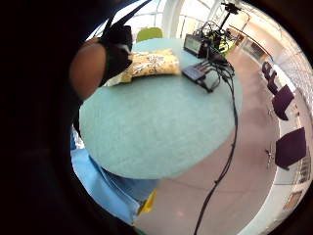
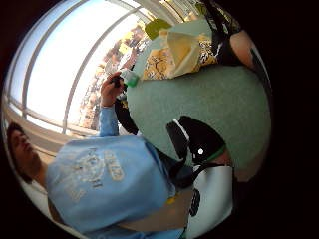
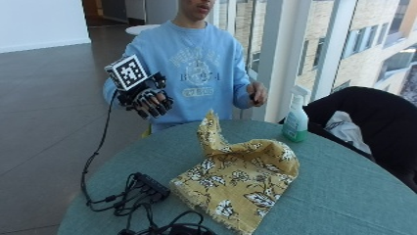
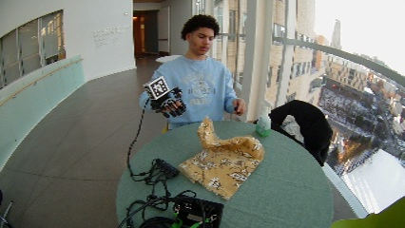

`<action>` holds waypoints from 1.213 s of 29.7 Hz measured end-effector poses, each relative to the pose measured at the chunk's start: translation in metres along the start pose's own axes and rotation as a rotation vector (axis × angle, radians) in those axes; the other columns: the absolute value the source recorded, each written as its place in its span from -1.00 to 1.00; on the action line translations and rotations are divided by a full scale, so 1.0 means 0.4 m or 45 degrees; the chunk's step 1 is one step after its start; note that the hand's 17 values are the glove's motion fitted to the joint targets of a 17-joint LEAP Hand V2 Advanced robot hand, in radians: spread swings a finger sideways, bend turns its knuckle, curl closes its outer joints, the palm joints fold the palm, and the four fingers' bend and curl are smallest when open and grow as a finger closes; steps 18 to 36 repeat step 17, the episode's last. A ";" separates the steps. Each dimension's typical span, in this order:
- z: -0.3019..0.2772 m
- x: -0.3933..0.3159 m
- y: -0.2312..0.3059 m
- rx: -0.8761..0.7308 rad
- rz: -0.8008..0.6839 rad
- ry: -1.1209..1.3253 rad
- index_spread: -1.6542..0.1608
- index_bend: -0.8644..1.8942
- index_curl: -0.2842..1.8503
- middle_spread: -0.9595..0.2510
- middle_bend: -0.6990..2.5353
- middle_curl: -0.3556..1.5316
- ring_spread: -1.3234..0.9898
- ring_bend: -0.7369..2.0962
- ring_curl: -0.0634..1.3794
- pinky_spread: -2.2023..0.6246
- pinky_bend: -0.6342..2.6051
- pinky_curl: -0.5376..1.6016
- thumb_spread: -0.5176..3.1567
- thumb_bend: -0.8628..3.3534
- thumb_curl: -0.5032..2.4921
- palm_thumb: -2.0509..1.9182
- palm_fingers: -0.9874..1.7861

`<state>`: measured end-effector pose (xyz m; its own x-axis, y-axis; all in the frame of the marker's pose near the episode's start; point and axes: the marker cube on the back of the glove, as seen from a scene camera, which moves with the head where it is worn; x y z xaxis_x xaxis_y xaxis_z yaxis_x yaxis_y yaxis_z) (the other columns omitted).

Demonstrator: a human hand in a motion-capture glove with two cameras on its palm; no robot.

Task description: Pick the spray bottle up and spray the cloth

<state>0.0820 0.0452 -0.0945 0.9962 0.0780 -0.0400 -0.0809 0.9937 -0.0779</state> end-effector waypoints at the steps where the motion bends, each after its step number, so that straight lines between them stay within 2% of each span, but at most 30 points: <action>1: 0.005 0.013 0.009 0.001 0.017 -0.005 0.49 -0.21 -0.30 0.46 -0.44 -0.21 0.13 -0.35 -0.47 0.68 -0.52 -0.24 -0.14 -0.60 -0.44 0.39 0.30; 10: 0.044 0.047 0.014 0.044 0.002 -0.007 0.49 -0.21 -0.30 0.46 -0.44 -0.20 0.13 -0.35 -0.48 0.69 -0.52 -0.26 -0.14 -0.60 -0.45 0.40 0.30; 36: 0.046 0.032 0.013 -0.012 0.019 -0.018 0.49 -0.21 -0.30 0.45 -0.45 -0.20 0.13 -0.35 -0.48 0.69 -0.52 -0.27 -0.13 -0.60 -0.44 0.41 0.30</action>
